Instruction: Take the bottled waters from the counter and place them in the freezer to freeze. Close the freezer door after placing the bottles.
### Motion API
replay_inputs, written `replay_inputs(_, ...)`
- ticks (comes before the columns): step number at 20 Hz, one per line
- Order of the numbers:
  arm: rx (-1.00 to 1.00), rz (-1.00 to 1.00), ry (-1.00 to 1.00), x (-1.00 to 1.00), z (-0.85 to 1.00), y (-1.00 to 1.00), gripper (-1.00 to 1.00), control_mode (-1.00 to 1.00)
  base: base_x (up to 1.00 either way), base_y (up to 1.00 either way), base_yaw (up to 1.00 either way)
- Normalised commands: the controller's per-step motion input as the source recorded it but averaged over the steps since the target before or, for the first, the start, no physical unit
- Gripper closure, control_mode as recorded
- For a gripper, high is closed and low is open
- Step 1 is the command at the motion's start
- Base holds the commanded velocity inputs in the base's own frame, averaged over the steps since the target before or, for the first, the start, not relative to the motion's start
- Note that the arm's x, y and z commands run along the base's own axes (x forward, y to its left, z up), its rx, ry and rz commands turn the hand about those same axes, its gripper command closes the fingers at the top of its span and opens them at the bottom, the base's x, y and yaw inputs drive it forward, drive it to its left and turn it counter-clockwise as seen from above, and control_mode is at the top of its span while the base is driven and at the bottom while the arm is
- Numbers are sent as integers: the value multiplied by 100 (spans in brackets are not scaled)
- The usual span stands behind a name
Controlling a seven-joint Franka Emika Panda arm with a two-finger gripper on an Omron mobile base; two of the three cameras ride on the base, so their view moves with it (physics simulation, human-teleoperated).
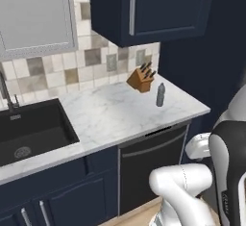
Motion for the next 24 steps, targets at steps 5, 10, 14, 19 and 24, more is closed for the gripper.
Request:
replay_inputs(5,0,0,0,0,0,0,-100,100,49,46,-2)
replay_inputs(10,0,0,0,0,0,0,-100,100,51,42,-1)
replay_inputs(14,0,0,0,0,0,0,-100,100,44,46,0)
replay_inputs(19,0,0,0,0,0,0,-100,100,37,45,0)
replay_inputs(24,0,0,0,0,0,0,-100,100,31,41,0)
